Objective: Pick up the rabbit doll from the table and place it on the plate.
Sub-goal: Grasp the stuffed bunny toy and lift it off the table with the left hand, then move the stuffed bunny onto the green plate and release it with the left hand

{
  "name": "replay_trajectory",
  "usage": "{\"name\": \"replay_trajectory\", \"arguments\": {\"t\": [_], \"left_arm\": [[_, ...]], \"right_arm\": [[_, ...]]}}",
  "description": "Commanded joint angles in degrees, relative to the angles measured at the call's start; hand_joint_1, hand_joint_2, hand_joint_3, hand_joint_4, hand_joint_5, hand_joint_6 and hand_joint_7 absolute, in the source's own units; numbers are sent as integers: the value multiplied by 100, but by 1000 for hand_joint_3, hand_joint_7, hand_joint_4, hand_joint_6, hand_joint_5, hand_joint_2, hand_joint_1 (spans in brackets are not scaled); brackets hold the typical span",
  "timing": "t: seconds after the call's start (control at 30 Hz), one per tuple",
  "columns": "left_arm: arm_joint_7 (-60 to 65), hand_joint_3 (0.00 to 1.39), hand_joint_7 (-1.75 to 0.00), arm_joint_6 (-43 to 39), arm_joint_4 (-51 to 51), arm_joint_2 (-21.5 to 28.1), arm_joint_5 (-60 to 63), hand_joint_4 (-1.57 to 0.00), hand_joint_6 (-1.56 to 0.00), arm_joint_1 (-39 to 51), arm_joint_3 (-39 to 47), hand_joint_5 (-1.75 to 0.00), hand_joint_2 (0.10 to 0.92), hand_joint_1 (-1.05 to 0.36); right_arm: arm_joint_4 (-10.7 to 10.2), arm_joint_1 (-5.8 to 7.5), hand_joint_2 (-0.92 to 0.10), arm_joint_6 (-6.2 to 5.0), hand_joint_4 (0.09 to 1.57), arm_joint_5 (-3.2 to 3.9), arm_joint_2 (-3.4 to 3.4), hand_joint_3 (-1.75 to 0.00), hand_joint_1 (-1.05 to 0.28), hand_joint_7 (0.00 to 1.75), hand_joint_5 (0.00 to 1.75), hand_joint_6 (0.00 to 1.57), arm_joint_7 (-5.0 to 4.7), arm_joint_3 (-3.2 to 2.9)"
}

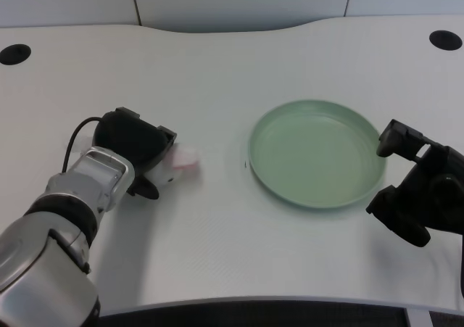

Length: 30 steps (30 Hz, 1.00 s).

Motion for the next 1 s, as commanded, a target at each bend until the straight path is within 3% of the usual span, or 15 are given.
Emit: {"name": "replay_trajectory", "arguments": {"t": [0.03,0.07,0.1,0.17,0.2,0.3,0.37,0.57,0.6,0.67,0.77,0.8,0.87,0.9,1.0], "left_arm": [[57,155,-308,47,110,87,211,-613,-894,115,-189,-1417,921,-700],[99,144,-348,22,110,115,226,-683,-947,99,-203,-1411,921,-669],[119,168,-743,-6,109,138,212,-729,-876,82,-192,-1484,921,-628],[212,195,-1363,-58,105,168,144,-731,-698,59,-127,-1670,921,-590],[202,204,-1443,-69,102,169,74,-728,-661,40,-58,-1675,921,-585],[93,229,-1430,-62,97,151,-77,-747,-649,-41,111,-1578,921,-572],[-14,241,-1276,-58,95,140,-121,-757,-683,-94,172,-1459,921,-555],[-70,284,-1311,-145,71,94,-219,-741,-666,-356,304,-1500,921,-536],[-26,297,-1246,-193,63,100,-245,-741,-673,-416,347,-1451,921,-539],[73,294,-1345,-306,51,124,-285,-732,-658,-518,433,-1533,921,-537],[-52,213,-998,-374,46,168,-357,-693,-705,-769,545,-1517,921,-504],[-14,227,-1003,-385,42,190,-363,-695,-730,-856,565,-1539,921,-499],[72,260,-1351,-422,34,223,-376,-705,-665,-991,597,-1648,921,-496],[161,280,-1580,-499,20,247,-410,-729,-601,-1096,642,-1706,921,-471],[276,245,-1722,-678,-4,266,-500,-787,-582,-1353,774,-1742,921,-416]], "right_arm": [[-72,70,-879,-4,1190,106,-37,0,-595,1541,1746,992,53,-49],[-82,63,-877,5,1190,114,-38,0,-599,1544,1746,993,57,-48],[-81,55,-869,28,1188,124,-42,0,-605,1539,1746,988,53,-52],[-98,55,-856,21,1186,116,-52,-1,-599,1504,1746,1010,27,-37],[-87,51,-853,41,1186,127,-50,-1,-598,1498,1746,1012,40,-41],[-50,36,-853,62,1179,131,-49,-2,-604,1460,1746,1004,87,-35],[-53,37,-853,124,1179,123,-53,-2,-603,1434,1746,1011,83,-16],[-56,34,-871,122,1194,84,-27,-10,-616,1516,1746,1007,30,20],[-52,25,-866,123,1191,76,-27,-7,-612,1518,1746,1002,15,27],[-62,21,-868,88,1187,74,-18,-8,-612,1522,1746,999,-12,27],[-79,37,-872,-28,1191,89,8,-9,-631,1589,1746,978,-21,10],[-77,44,-876,-49,1189,83,4,-11,-630,1592,1746,973,-4,18],[-63,56,-885,-79,1185,87,2,-15,-632,1590,1746,965,17,14],[-48,51,-887,-34,1180,79,-9,-15,-627,1581,1746,957,10,25],[-11,17,-881,117,1175,45,-47,-11,-616,1536,1746,970,-16,63]]}}
